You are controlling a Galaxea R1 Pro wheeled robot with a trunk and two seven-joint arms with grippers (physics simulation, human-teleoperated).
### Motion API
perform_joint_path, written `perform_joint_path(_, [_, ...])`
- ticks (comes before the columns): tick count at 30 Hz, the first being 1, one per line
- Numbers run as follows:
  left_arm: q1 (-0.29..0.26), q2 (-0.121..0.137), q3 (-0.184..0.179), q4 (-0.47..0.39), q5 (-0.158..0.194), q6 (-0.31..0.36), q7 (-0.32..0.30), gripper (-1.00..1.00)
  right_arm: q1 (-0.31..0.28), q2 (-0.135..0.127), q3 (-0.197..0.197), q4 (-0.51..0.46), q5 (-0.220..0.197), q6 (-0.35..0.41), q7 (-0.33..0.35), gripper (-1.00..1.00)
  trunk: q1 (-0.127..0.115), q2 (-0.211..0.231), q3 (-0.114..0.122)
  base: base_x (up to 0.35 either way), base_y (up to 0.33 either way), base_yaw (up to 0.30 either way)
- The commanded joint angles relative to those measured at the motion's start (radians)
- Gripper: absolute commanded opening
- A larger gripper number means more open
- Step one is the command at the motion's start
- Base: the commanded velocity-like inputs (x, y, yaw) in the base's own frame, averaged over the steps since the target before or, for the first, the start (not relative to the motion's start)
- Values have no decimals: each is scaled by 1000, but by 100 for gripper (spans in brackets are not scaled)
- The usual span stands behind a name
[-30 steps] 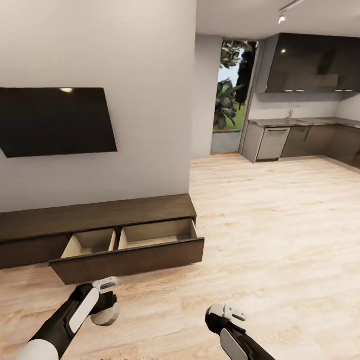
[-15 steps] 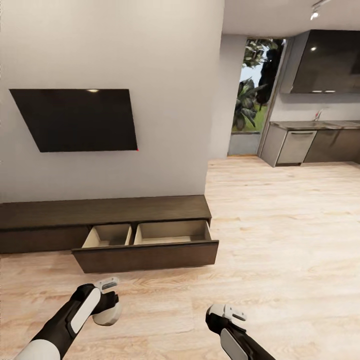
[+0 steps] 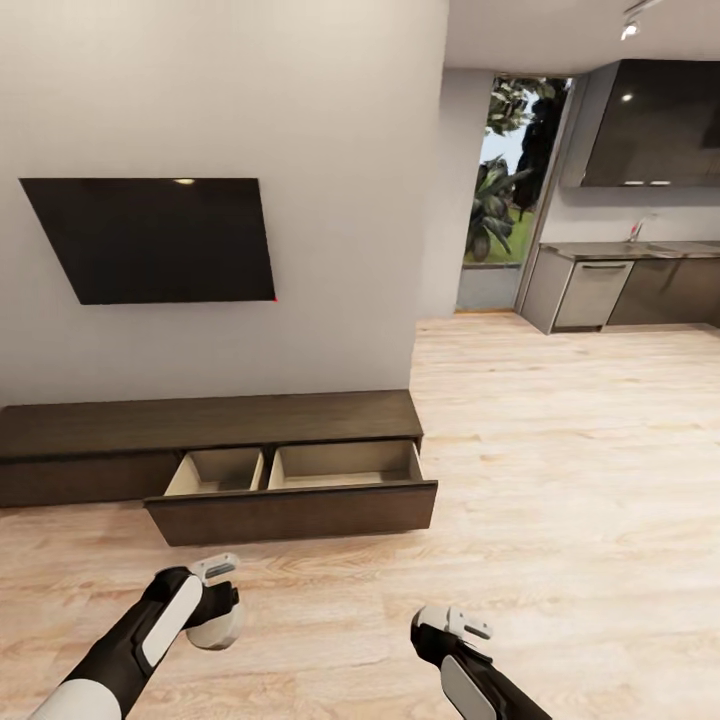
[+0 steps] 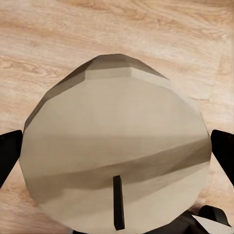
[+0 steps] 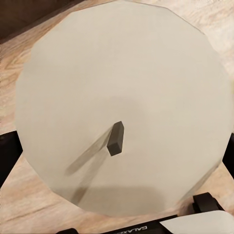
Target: Place each of the two pumpkins and all three candles from the living room inside a cabinet in the living room (use any cabinet), then make sure every cabinet is closed, and position the cauldron so it is next to a table in the living room.
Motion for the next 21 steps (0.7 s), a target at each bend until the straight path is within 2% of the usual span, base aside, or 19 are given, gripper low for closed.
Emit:
perform_joint_path(1, [-1, 2, -2, -3, 11, 2, 8, -100, -1, -1, 6, -2, -5, 3, -7, -100, 1, -2, -2, 0, 24, 0])
perform_joint_path(21, [-1, 5, -1, -8, 11, 1, 3, -100, -1, -1, 6, -1, -5, -1, -4, -100, 1, -2, -2, -51, 197, 0])
